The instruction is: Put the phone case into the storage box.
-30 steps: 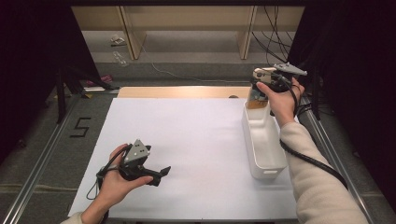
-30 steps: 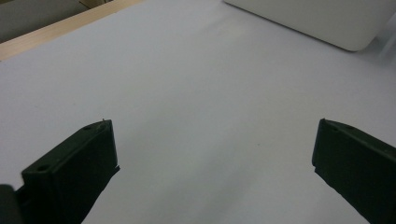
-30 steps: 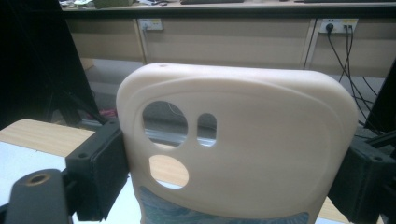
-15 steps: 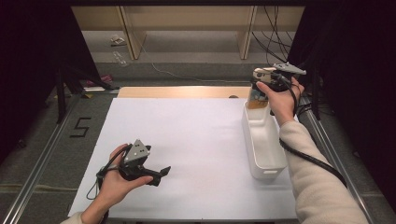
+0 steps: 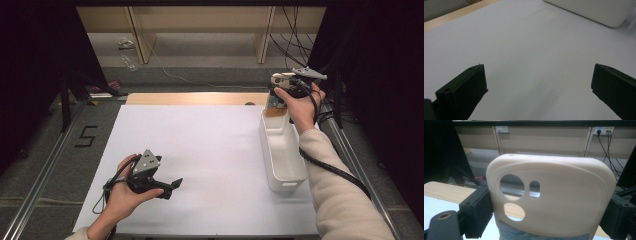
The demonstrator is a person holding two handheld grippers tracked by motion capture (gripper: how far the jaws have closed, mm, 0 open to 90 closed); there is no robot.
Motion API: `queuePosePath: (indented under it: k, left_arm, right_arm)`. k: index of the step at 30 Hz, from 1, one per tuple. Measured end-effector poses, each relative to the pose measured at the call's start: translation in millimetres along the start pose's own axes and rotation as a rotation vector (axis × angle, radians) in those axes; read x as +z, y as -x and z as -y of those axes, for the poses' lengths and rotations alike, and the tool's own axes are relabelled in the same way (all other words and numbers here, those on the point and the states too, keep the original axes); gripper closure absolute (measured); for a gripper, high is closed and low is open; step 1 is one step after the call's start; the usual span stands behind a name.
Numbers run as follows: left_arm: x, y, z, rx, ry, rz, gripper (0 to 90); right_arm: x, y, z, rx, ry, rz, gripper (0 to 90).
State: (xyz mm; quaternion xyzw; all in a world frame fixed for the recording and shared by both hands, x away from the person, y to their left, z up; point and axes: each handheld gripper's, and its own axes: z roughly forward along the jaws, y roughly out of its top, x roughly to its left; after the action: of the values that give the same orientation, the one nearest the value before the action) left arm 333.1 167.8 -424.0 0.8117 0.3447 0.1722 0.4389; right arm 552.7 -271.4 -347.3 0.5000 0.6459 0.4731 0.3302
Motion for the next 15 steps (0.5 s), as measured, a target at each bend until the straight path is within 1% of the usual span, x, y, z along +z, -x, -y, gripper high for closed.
queuePosePath:
  k: [15]
  left_arm:
    - [0.2, 0.2, 0.0, 0.001, -0.001, 0.001, 0.0]
  right_arm:
    - [3.7, 1.4, 3.7, 0.003, -0.01, 0.011, 13.1]
